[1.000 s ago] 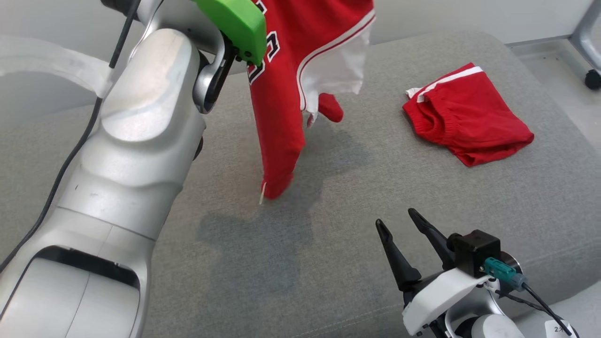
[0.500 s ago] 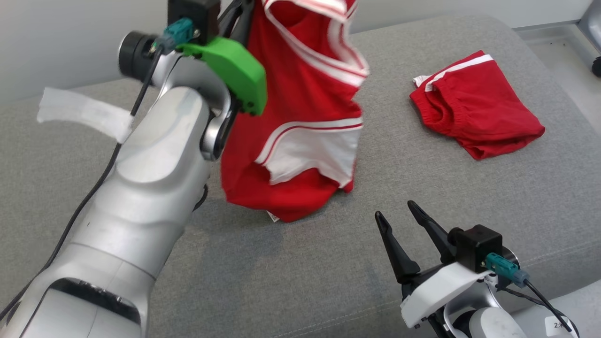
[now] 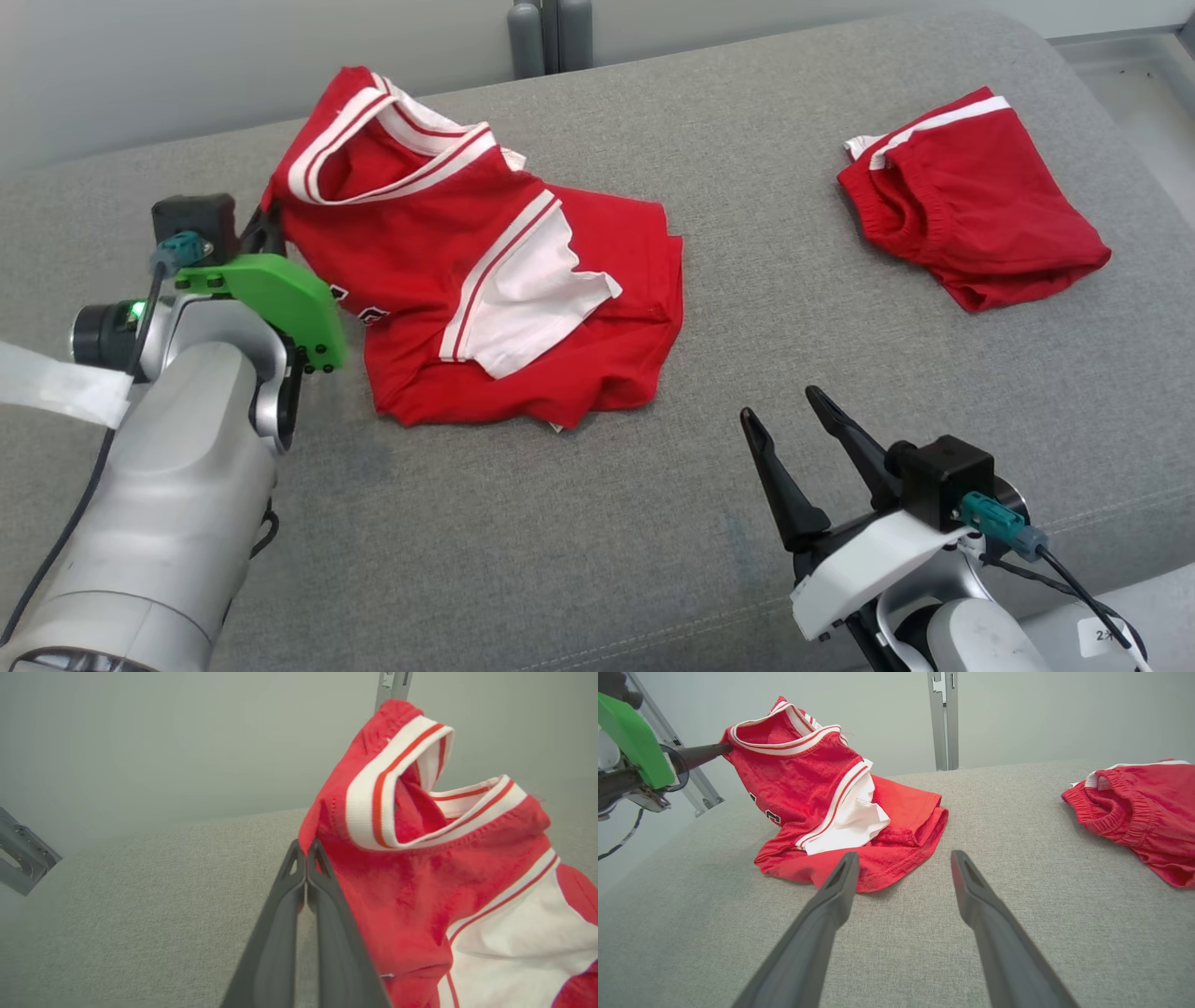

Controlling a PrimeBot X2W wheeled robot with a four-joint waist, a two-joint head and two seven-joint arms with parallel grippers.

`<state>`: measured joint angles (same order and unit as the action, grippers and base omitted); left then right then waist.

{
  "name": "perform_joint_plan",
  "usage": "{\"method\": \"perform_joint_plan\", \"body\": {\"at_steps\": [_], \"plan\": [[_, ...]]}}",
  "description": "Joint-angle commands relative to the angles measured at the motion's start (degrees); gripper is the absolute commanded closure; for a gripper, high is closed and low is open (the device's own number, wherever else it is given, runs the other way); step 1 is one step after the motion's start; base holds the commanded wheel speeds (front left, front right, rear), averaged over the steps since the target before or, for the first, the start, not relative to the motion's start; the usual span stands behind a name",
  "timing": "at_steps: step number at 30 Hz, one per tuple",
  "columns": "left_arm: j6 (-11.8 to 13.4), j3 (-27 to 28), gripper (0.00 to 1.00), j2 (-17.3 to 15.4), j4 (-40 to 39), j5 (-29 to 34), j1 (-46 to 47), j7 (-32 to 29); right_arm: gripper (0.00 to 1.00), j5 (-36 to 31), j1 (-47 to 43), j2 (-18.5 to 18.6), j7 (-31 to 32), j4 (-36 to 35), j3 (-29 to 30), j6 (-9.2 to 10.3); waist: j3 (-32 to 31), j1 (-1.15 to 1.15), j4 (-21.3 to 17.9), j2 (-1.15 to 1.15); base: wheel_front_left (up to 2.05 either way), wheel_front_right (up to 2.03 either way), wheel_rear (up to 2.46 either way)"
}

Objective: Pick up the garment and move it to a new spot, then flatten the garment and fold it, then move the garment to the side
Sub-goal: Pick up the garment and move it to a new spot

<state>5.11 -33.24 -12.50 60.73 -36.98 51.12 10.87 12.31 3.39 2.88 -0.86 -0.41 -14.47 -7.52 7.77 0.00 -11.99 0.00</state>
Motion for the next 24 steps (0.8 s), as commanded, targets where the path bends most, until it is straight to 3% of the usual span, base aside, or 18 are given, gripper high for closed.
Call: {"method": "perform_joint_plan", "body": {"at_steps": [1, 5, 6, 7, 15, 24], "plan": [[0.7, 0.7, 1.00, -1.1, 0.9, -0.7, -0.8, 0.8, 0.00, -0.5, 0.7, 0.0, 0.0, 0.1, -0.1, 0.07, 0.0, 0.00, 0.1, 0.00, 0.00, 0.00, 0.00], [2.1, 2.0, 1.00, -2.1, 4.0, -1.7, -1.9, 1.4, 0.00, -0.5, 0.9, 0.0, 0.2, 0.2, -0.3, 0.07, -0.3, 0.00, 0.3, 0.00, 0.00, 0.00, 0.00], [2.4, 2.3, 0.67, -2.4, 4.6, -1.9, -2.1, 1.5, 0.00, -0.5, 0.9, 0.0, 0.2, 0.2, -0.4, 0.07, -0.4, 0.00, 0.3, 0.00, 0.00, 0.00, 0.00], [2.6, 2.6, 0.00, -2.6, 5.1, -2.3, -2.3, 1.8, 0.00, -0.6, 0.9, 0.0, 0.3, 0.2, -0.4, 0.07, -0.5, 0.00, 0.4, 0.00, 0.00, 0.00, 0.00], [2.4, 4.3, 0.00, -3.0, 6.9, -4.2, -4.8, 3.3, 0.00, -0.9, 0.1, 0.0, 0.6, 0.2, 0.1, 0.07, -1.7, 0.00, 1.5, 0.00, 0.00, 0.00, 0.00], [0.0, 3.8, 0.00, -1.9, 4.8, -3.4, -8.4, 4.3, 0.00, -1.2, -1.1, 0.0, 1.6, -0.3, 0.3, 0.07, -4.0, 0.00, 3.4, 0.00, 0.00, 0.00, 0.00]]}}
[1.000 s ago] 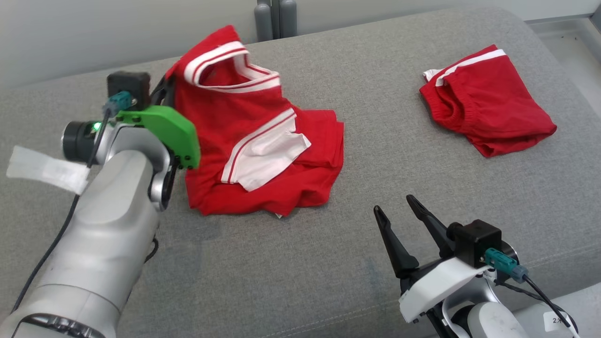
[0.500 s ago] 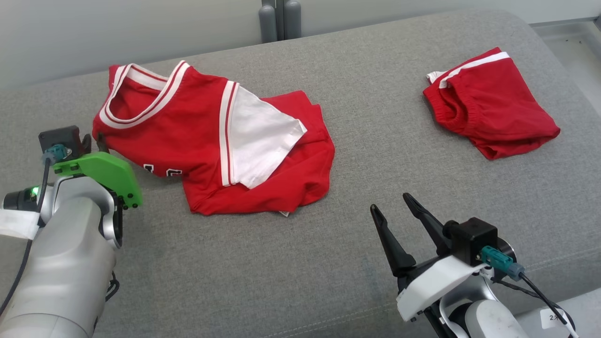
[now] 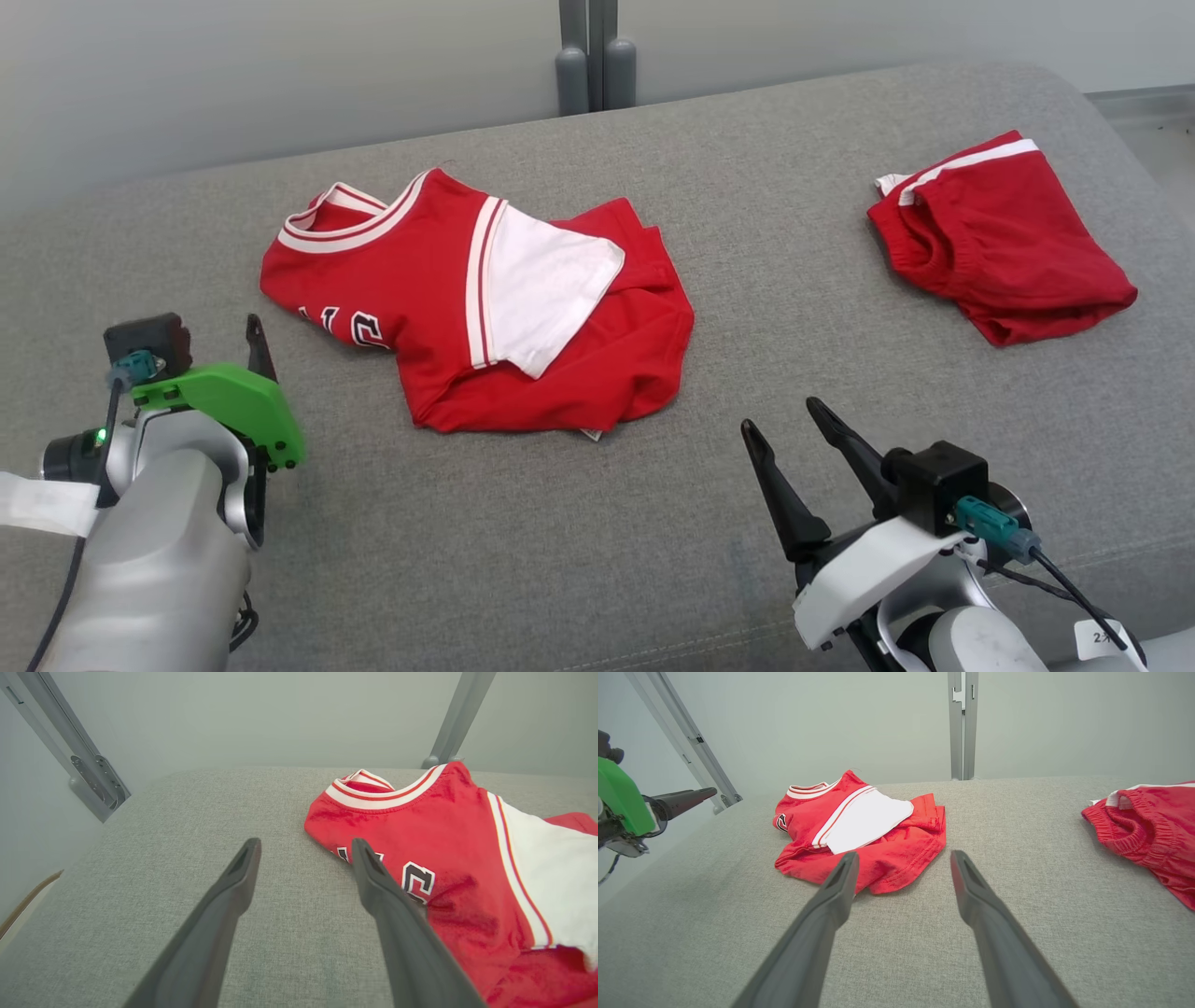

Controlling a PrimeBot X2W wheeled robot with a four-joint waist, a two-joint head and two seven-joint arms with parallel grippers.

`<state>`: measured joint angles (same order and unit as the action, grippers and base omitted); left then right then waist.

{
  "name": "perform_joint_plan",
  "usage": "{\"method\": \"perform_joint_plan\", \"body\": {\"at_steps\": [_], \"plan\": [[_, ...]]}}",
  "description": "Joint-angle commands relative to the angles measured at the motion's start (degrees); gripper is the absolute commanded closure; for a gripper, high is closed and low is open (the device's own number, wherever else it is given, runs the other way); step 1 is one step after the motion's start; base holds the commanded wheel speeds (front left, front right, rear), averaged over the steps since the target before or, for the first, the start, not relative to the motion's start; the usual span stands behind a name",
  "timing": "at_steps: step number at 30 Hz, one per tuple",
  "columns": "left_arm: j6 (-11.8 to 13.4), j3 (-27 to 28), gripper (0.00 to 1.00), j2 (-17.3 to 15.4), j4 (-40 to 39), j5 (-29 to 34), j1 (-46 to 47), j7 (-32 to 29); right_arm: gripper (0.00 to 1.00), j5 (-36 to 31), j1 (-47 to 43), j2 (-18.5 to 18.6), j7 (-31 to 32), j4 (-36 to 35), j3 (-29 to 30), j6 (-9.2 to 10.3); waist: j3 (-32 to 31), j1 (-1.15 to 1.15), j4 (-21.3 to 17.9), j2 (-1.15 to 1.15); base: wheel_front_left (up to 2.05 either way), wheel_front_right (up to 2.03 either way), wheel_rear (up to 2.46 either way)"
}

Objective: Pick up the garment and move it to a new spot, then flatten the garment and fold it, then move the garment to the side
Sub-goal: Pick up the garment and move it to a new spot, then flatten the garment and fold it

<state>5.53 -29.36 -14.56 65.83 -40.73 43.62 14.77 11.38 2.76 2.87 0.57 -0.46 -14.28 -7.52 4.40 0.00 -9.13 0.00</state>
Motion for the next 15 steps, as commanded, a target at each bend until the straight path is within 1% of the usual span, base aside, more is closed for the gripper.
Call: {"method": "perform_joint_plan", "body": {"at_steps": [1, 3, 5, 8, 10, 12, 15], "plan": [[-0.6, -0.1, 0.00, 0.1, -0.7, 0.5, -1.2, 0.5, 0.00, -0.3, -0.6, 0.1, 0.3, -0.3, 0.0, 0.07, -0.8, 0.00, 0.6, 0.00, 0.00, 0.00, 0.00], [-0.7, 0.1, 0.00, 0.6, -2.0, 0.5, -2.4, 0.5, 0.00, -0.3, -0.9, 0.1, 0.5, -0.3, 0.0, 0.07, -1.4, 0.00, 0.9, 0.00, 0.00, 0.00, 0.00], [0.1, 1.4, 0.00, 0.5, -5.0, 0.6, -3.6, 0.4, 0.00, -0.4, -1.3, 0.1, 0.7, -0.3, 0.1, 0.07, -2.0, 0.00, 1.2, 0.00, 0.00, 0.00, 0.00], [1.7, 5.9, 0.00, 0.0, -14.4, 1.6, -7.4, 0.4, 0.00, -0.5, -1.7, 0.1, 0.8, -0.5, 0.3, 0.07, -2.7, 0.00, 1.6, 0.00, 0.00, 0.00, 0.00], [2.6, 9.5, 0.00, 0.6, -21.4, 2.7, -11.4, 0.4, 0.00, -0.5, -2.4, 0.1, 0.9, -0.6, 0.6, 0.07, -3.2, 0.00, 2.0, 0.00, 0.00, 0.00, 0.00], [2.5, 13.0, 0.00, 1.7, -28.6, 3.6, -15.5, 0.4, 0.00, -0.4, -2.7, 0.1, 1.0, -0.7, 0.8, 0.07, -3.5, 0.00, 2.5, 0.00, 0.00, 0.00, 0.00], [1.5, 17.1, 0.00, 3.4, -37.2, 5.5, -21.9, 0.4, 0.00, -0.5, -3.1, 0.1, 1.2, -0.7, 0.9, 0.08, -4.0, 0.00, 3.4, 0.00, 0.00, 0.00, 0.00]]}}
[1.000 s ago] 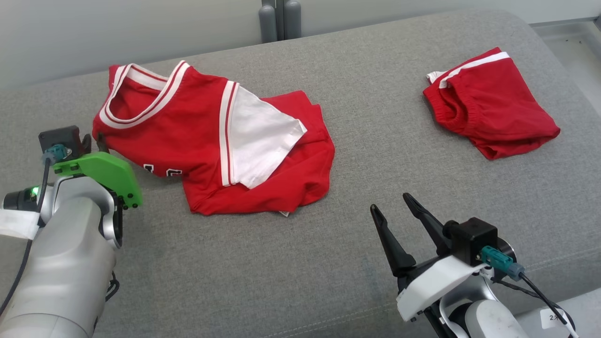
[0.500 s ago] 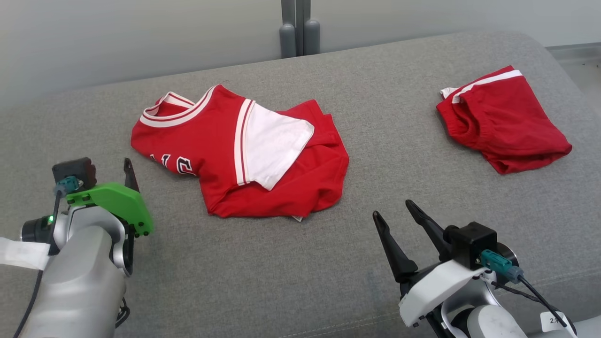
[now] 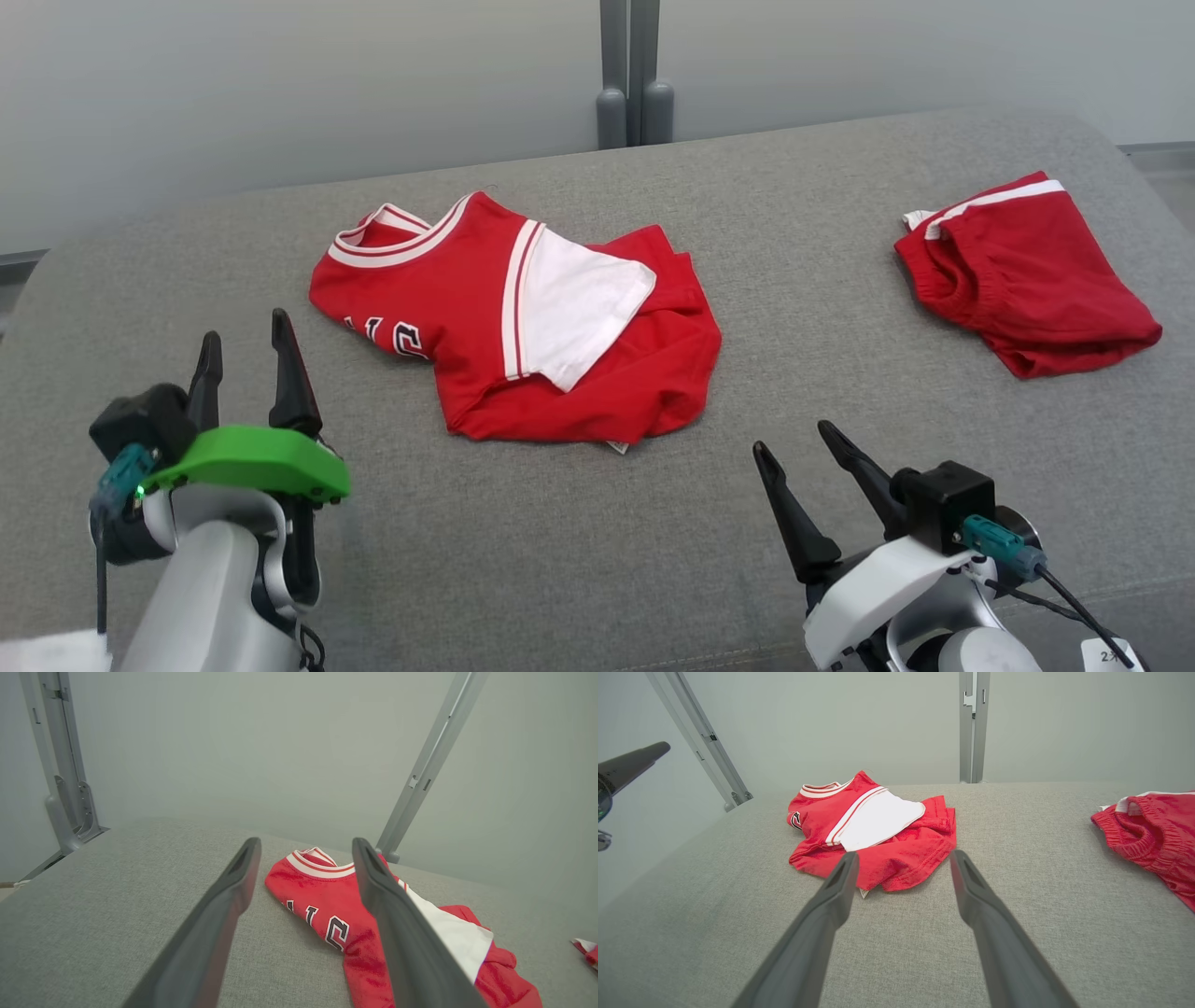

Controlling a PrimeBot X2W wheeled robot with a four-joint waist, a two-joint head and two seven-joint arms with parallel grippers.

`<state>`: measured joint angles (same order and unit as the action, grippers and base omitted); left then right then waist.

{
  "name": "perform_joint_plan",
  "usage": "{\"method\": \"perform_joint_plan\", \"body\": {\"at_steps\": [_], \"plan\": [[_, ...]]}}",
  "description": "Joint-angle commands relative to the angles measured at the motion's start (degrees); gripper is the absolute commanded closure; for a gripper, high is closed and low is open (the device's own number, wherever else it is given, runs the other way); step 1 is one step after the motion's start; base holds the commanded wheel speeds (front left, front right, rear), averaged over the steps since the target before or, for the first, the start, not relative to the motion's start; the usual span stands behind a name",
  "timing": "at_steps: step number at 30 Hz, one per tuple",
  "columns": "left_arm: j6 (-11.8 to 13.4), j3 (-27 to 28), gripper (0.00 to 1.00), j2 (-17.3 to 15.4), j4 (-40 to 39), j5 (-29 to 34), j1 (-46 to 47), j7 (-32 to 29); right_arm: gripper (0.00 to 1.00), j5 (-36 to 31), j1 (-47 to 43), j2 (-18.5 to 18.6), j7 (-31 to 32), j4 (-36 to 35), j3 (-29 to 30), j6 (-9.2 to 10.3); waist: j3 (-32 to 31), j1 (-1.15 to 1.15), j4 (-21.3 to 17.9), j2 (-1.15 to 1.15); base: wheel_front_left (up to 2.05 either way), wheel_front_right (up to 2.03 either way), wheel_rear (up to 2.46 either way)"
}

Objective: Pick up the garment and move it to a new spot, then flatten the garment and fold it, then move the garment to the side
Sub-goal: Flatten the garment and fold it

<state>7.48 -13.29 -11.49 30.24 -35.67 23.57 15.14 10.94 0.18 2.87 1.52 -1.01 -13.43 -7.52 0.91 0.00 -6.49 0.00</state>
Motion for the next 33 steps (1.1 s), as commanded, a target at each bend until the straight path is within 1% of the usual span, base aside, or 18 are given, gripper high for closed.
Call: {"method": "perform_joint_plan", "body": {"at_steps": [1, 6, 12, 15, 22, 27, 30, 33], "plan": [[-0.8, 2.0, 0.00, 0.8, -3.9, 1.4, -3.7, 0.0, 0.00, 0.0, -0.7, 0.1, 0.3, -0.1, 0.0, 0.07, -0.7, 0.00, 1.0, 0.00, 0.00, 0.00, 0.00], [-3.3, 5.9, 0.00, 3.5, -12.7, 4.4, -11.0, 0.0, 0.00, 0.3, -1.0, 0.1, 0.2, 0.2, -0.1, 0.07, -1.6, 0.00, 2.9, 0.00, 0.00, 0.00, 0.00], [-5.7, 7.0, 0.00, 5.1, -18.6, 7.7, -17.0, 0.0, 0.00, 0.2, -0.8, 0.1, 0.9, 1.7, 0.0, 0.07, -2.3, 0.00, 5.0, 0.00, 0.00, 0.00, 0.00], [-6.2, 6.9, 0.00, 5.7, -20.0, 8.3, -18.9, 0.0, 0.00, 0.0, -0.5, 0.1, 1.0, 2.4, 0.3, 0.07, -2.5, 0.00, 5.8, 0.00, 0.00, 0.00, 0.00], [-7.4, 5.4, 0.00, 5.2, -23.0, 11.6, -24.4, 0.0, 0.00, -0.6, 0.7, 0.1, 2.4, 5.8, 2.1, 0.07, -3.0, 0.00, 8.0, 0.00, 0.00, 0.00, 0.00], [-7.7, 5.0, 0.00, 5.3, -24.8, 12.4, -27.1, 0.0, 0.00, -0.6, 2.0, 0.1, 2.1, 8.3, 3.8, 0.07, -3.1, 0.00, 9.6, 0.00, 0.00, 0.00, 0.00], [-7.9, 4.8, 0.00, 5.6, -26.2, 13.1, -28.9, 0.0, 0.00, 1.0, 2.5, 0.1, 2.6, 10.4, 5.7, 0.08, -3.2, 0.00, 10.9, 0.00, 0.00, 0.00, 0.00], [-8.1, 4.0, 0.00, 5.5, -26.9, 13.5, -30.6, 0.0, 0.00, 3.0, 3.7, 0.1, 3.5, 14.3, 8.0, 0.07, -3.0, 0.00, 12.1, 0.00, 0.00, 0.00, 0.00]]}}
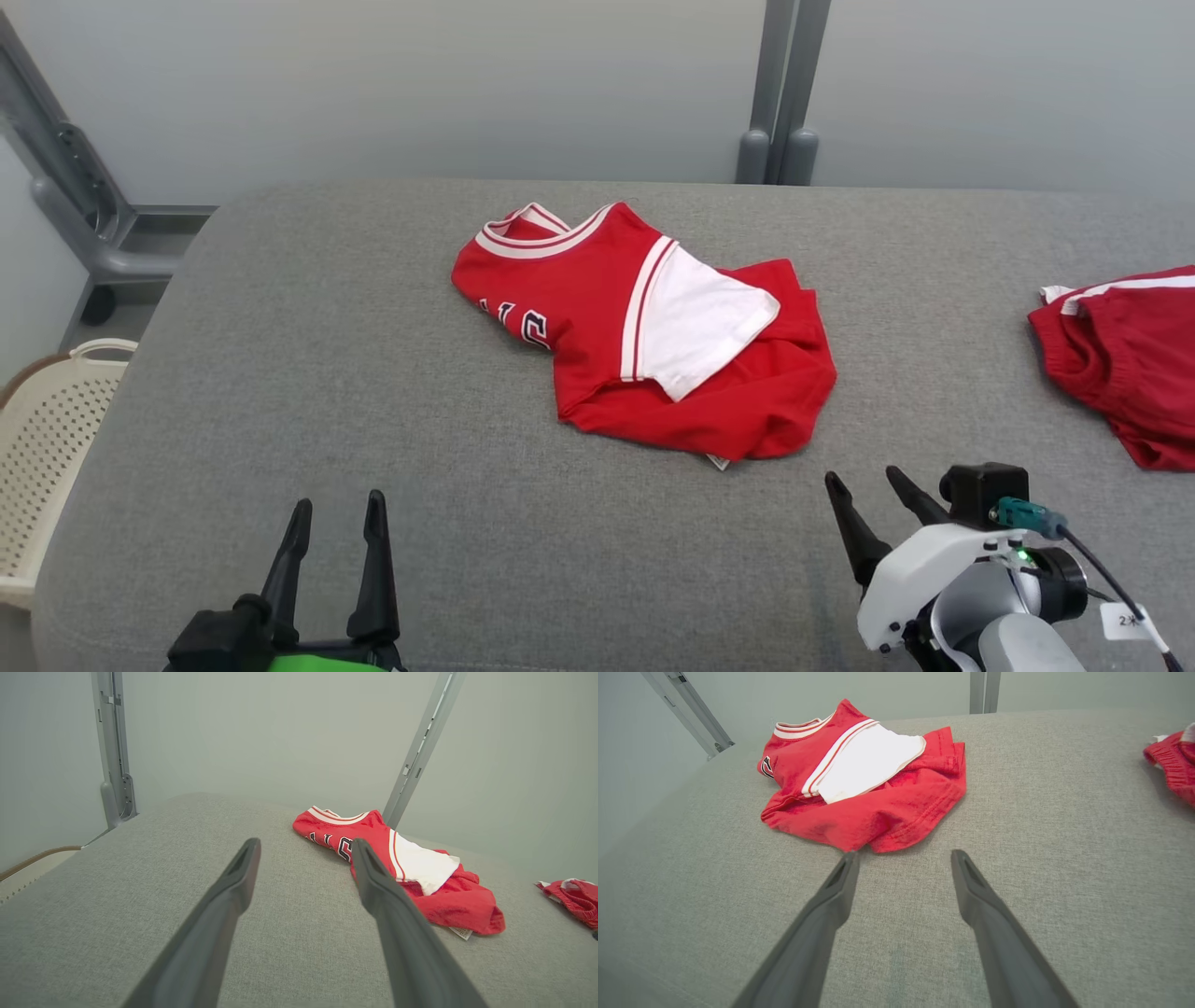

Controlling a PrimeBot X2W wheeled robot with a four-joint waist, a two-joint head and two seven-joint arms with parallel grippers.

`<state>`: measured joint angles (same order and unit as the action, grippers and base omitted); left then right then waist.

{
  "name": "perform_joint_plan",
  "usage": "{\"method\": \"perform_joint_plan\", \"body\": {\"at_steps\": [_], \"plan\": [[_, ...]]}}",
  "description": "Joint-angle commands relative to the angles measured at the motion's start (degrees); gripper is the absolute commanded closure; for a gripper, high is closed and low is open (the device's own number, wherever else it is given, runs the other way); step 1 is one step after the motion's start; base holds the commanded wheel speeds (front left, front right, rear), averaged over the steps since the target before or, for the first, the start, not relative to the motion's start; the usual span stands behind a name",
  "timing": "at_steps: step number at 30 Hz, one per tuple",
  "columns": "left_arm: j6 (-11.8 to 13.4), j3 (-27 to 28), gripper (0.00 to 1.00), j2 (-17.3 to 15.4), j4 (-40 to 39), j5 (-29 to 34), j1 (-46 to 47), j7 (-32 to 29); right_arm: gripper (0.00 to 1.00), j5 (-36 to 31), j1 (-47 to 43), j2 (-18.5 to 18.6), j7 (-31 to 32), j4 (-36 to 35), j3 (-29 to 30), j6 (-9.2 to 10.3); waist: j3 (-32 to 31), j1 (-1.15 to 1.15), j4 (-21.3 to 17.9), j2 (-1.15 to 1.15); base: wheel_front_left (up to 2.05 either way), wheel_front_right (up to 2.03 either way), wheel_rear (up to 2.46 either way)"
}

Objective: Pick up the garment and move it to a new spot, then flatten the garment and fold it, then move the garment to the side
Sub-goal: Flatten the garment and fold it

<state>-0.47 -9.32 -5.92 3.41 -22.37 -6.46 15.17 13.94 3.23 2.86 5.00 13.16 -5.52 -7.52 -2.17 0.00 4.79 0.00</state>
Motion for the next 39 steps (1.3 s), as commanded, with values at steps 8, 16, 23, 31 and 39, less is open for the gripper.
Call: {"method": "perform_joint_plan", "body": {"at_steps": [8, 16, 23, 31, 39], "plan": [[-1.1, -1.4, 0.00, -0.1, 0.2, 0.4, -1.4, -0.1, 0.00, -0.1, 8.0, 0.1, 1.6, 13.5, 5.2, 0.06, 1.0, 0.00, 5.1, 0.00, 0.00, 0.00, 0.00], [-1.4, -3.5, 0.00, 0.6, 0.5, 0.2, 0.5, -0.5, 0.00, 0.0, 16.2, 0.1, -0.1, 28.3, 6.7, 0.06, 3.0, 0.00, 9.6, 0.00, 0.00, 0.00, 0.00], [-1.5, -4.6, 0.00, 0.8, 1.5, 0.3, 1.1, -0.6, 0.00, 1.0, 21.2, 0.1, -3.4, 38.0, 8.5, 0.06, 4.4, 0.00, 11.9, 0.00, 0.00, 0.00, 0.00], [-1.5, -4.8, 0.00, 0.8, 2.1, 0.0, 1.7, -0.4, 0.00, 4.3, 27.8, 0.1, -8.5, 50.6, 6.9, 0.06, 5.4, 0.00, 13.9, 0.00, 0.00, 0.00, 0.00], [-0.9, -4.6, 0.00, 0.4, 2.4, -0.4, 1.1, -0.3, 1.00, 4.1, 30.8, 0.0, -14.2, 59.2, 5.2, 0.05, 4.4, 0.00, 13.5, 0.00, 0.00, 0.00, 0.00]]}}
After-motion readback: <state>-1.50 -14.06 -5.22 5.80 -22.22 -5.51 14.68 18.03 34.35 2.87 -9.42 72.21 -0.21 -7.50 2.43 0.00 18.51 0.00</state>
